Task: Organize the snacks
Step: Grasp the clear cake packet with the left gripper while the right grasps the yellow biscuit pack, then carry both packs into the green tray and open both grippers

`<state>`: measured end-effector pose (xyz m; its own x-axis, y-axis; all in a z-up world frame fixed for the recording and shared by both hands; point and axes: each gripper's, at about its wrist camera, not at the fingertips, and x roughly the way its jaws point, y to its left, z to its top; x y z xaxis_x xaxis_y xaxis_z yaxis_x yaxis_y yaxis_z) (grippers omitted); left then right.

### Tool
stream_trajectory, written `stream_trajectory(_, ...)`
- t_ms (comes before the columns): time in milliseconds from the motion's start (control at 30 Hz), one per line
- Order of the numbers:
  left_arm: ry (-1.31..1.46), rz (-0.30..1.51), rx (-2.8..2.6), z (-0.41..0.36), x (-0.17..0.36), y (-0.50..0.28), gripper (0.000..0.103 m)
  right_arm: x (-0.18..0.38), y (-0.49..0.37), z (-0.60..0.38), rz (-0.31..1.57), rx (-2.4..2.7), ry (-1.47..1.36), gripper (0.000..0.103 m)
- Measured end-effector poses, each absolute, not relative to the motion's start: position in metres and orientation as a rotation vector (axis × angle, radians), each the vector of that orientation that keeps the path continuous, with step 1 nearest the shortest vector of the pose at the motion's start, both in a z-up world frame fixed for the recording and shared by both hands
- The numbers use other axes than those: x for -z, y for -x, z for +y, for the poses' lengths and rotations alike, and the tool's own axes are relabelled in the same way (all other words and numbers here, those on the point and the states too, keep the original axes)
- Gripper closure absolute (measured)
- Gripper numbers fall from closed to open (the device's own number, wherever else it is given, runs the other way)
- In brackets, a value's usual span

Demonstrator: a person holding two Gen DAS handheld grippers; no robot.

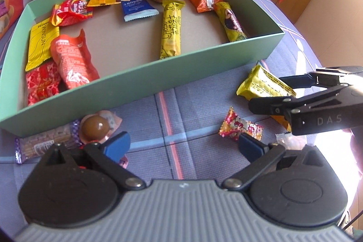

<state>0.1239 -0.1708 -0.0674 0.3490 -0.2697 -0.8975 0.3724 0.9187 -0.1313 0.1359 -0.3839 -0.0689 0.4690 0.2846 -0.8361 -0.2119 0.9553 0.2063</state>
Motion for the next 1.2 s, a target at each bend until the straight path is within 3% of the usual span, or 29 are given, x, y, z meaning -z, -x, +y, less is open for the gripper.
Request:
stream_trajectory(33,-0.102,1.144,0.418,-0.170,0.069,-0.123,0.000,0.069,-0.132,-0.380,1.031,-0.283,-0.046,0.037)
stream_trajectory(167,-0.106,1.157,0.426,-0.171,0.071,-0.119,0.000,0.069,-0.127,-0.365,1.019,-0.224,0.040,0.039)
stream_trajectory(233,-0.111,1.150,0.436,-0.171,0.067,-0.116,0.000,0.068,-0.127,-0.361,1.005,-0.182,0.080,0.056)
stream_trajectory(533,-0.102,1.166,0.570,-0.205,0.058,-0.093,0.000,0.049,-0.087,-0.423,0.984,-0.097,-0.263,0.056)
stream_trajectory(700,-0.135,1.197,0.667,-0.246,0.063,-0.075,0.007,0.043,-0.060,-0.450,0.950,-0.049,-0.320,0.056)
stream_trajectory(900,-0.152,1.200,0.710,-0.278,0.068,-0.065,0.027,0.043,-0.039,-0.473,0.926,-0.022,-0.383,0.056)
stream_trajectory(933,-0.167,1.185,0.718,-0.283,0.068,-0.061,0.037,0.044,-0.037,-0.475,0.925,-0.019,-0.387,0.056)
stream_trajectory(967,-0.194,1.166,0.722,-0.287,0.068,-0.059,0.066,0.045,-0.033,-0.479,0.922,-0.012,-0.392,0.056)
stream_trajectory(1000,-0.251,1.140,0.710,-0.291,0.068,-0.054,0.072,0.045,-0.031,-0.481,0.919,-0.007,-0.397,0.056)
stream_trajectory(1200,-0.255,1.109,0.703,-0.278,0.058,-0.049,0.072,0.048,-0.026,-0.485,0.911,0.001,-0.435,0.056)
